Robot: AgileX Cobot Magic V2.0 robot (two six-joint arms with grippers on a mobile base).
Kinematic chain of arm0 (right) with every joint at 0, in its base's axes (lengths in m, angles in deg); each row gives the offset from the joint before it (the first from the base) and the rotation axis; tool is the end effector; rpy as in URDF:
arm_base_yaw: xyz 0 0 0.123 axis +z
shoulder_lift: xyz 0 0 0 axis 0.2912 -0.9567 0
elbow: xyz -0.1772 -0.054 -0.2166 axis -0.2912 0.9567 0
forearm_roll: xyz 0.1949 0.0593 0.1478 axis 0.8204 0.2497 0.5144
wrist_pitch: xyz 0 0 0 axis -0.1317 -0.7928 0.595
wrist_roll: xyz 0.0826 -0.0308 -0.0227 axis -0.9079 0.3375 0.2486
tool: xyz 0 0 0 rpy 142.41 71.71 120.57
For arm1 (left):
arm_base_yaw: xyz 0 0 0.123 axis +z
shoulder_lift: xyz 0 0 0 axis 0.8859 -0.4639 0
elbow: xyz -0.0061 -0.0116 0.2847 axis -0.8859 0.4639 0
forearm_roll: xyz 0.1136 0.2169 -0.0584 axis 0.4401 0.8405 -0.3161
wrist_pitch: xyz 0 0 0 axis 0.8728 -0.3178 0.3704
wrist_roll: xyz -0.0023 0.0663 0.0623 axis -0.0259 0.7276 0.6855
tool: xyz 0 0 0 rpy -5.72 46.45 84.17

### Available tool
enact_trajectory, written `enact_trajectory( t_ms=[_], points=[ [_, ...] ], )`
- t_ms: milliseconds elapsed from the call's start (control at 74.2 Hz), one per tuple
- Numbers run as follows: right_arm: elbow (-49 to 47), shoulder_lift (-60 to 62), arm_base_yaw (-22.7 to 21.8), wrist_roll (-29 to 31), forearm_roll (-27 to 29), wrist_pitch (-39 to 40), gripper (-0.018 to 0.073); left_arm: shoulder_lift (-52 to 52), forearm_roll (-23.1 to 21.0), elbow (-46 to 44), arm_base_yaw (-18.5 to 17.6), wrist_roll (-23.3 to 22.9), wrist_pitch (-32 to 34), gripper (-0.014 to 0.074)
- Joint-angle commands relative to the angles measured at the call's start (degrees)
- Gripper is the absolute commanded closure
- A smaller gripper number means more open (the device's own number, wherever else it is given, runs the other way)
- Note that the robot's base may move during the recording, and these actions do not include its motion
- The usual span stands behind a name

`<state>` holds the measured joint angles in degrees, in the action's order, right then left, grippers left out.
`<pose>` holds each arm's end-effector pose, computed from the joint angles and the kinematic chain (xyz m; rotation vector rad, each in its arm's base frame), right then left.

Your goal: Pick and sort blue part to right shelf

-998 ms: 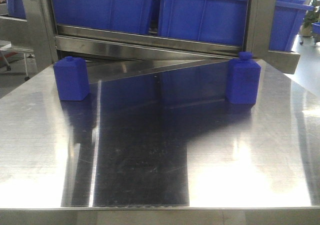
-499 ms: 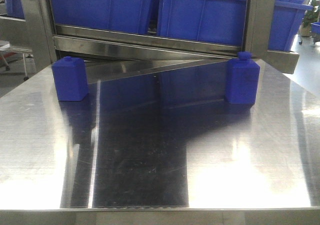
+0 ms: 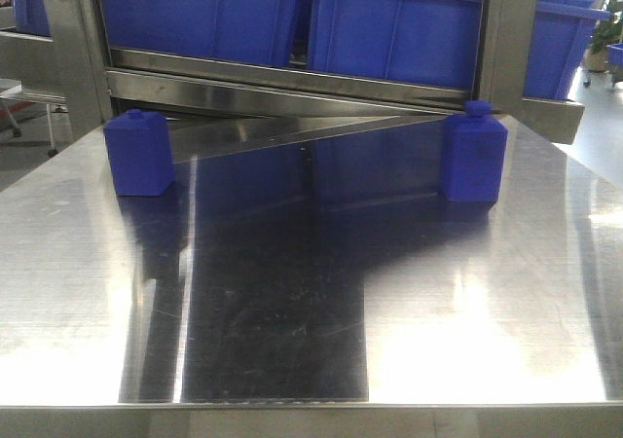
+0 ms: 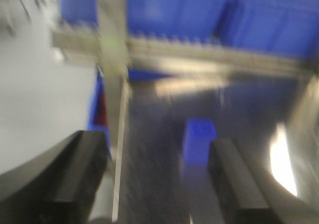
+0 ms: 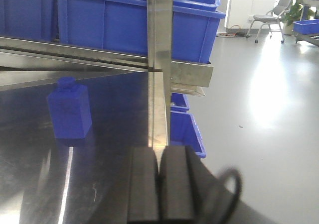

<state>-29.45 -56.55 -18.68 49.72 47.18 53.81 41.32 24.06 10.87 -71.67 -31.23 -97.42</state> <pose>0.0569 -0.0015 0.1966 0.0597 1.5722 0.0177 0.1278 -0.0201 0.3737 0.0624 1.8861 -0.1638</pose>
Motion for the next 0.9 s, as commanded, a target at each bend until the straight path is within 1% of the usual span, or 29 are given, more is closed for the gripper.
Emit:
enact_trajectory(
  t_ms=[0,94,175,229,283,364,458,553,580,769,890],
  points=[
    [-1.3,1.1,0.0,0.3,-0.4,5.2,0.0502,-6.0,-1.5,-4.6,-3.1,0.0,0.6,0.0015],
    [-1.3,1.1,0.0,0.3,-0.4,5.2,0.0502,-12.2,-1.9,-7.9,-7.1,0.0,0.3,-0.0018],
    [-1.3,1.1,0.0,0.3,-0.4,5.2,0.0502,-18.6,-1.9,-11.4,-11.1,0.5,0.3,-0.0026],
    [-1.3,1.1,0.0,0.3,-0.4,5.2,0.0502,-23.3,-1.9,-14.0,-12.8,0.8,-0.5,-0.0026],
    [-1.3,1.1,0.0,0.3,-0.4,5.2,0.0502,-27.5,-1.9,-17.8,-13.8,0.8,-3.6,-0.0026],
    [-1.3,1.1,0.0,0.3,-0.4,5.2,0.0502,-34.4,-1.9,-24.3,-13.8,0.8,-10.2,-0.0026],
    [-1.3,1.1,0.0,0.3,-0.4,5.2,0.0502,-43.1,-2.2,-33.0,-12.5,0.5,-18.5,-0.0026],
    [-1.3,1.1,0.0,0.3,-0.4,5.2,0.0502,-50.5,-2.3,-41.6,-11.4,-3.1,-24.7,-0.0025],
    [-1.3,1.1,0.0,0.3,-0.4,5.2,0.0502,-52.1,-2.3,-44.2,-11.2,-3.6,-26.3,-0.0025],
    [-1.3,1.1,0.0,0.3,-0.4,5.2,0.0502,-63.5,-2.2,-57.6,-10.9,-3.9,-33.4,-0.0025],
    [-1.3,1.1,0.0,0.3,-0.4,5.2,0.0502,-68.1,-1.1,-61.7,-10.9,-5.9,-35.2,-0.0025]
  ],
)
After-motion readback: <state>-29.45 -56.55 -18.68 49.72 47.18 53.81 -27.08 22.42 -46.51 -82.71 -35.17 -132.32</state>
